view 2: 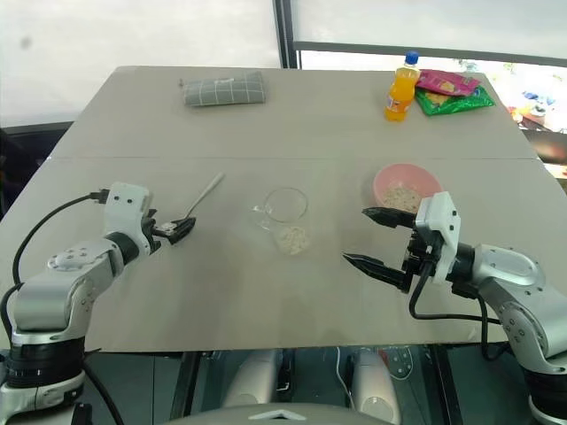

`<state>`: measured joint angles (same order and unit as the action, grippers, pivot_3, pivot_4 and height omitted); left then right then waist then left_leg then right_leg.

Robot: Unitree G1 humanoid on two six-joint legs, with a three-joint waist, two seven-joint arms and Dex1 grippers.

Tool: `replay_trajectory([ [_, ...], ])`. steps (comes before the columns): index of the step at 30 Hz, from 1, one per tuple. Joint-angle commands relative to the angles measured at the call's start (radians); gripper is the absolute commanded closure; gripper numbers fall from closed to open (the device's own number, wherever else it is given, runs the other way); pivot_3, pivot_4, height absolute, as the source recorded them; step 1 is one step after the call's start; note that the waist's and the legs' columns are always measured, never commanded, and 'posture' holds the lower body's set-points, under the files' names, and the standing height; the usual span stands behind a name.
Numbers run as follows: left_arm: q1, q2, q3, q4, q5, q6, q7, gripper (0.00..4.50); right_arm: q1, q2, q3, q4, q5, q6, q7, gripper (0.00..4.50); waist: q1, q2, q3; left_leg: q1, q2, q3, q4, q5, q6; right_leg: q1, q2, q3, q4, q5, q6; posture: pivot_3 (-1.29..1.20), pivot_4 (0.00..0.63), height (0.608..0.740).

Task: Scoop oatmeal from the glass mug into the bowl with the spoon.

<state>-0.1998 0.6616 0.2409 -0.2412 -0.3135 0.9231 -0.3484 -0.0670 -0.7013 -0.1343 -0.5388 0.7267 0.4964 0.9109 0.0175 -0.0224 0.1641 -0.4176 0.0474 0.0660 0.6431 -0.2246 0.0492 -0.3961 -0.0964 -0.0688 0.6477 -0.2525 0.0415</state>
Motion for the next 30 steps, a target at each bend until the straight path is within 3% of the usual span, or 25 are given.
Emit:
replay_trajectory([
  [1, -0.041, 0.038, -0.051, 0.056, 0.012, 0.041, -0.043, 0.02, -0.013, -0.003, -0.015, -0.016, 0.008, -0.009, -0.003, 0.04, 0.0, 0.0, 0.0, 0.0, 0.0, 0.0, 0.0, 0.0, 0.0, 0.0, 0.0, 0.0, 0.0, 0.0, 0.0, 0.0, 0.15, 0.718],
  [13, -0.116, 0.131, -0.124, 0.278, 0.044, -0.064, -0.21, 0.02, 0.005, 0.019, -0.002, -0.006, -0.014, -0.03, -0.005, 0.04, -0.003, 0.001, 0.0, 0.002, 0.0, 0.001, 0.005, 0.0, 0.0, -0.001, -0.003, 0.001, 0.009, -0.001, -0.001, 0.0, 0.15, 0.718],
  [28, -0.24, 0.027, -0.186, 0.381, 0.103, -0.145, -0.193, 0.02, 0.002, 0.059, 0.022, 0.022, -0.059, -0.072, -0.008, 0.04, 0.025, 0.002, -0.001, 0.001, -0.002, 0.001, 0.009, 0.0, 0.0, 0.0, -0.006, 0.0, 0.013, -0.001, -0.002, 0.0, 0.15, 0.718],
  [30, -0.24, 0.027, -0.195, 0.38, 0.108, -0.147, -0.202, 0.54, 0.003, 0.062, 0.024, 0.023, -0.063, -0.074, -0.008, 0.0, 0.025, 0.002, -0.001, 0.001, -0.003, 0.001, 0.009, 0.0, 0.0, 0.0, -0.006, 0.0, 0.013, -0.001, -0.001, 0.0, 0.15, 0.718],
])
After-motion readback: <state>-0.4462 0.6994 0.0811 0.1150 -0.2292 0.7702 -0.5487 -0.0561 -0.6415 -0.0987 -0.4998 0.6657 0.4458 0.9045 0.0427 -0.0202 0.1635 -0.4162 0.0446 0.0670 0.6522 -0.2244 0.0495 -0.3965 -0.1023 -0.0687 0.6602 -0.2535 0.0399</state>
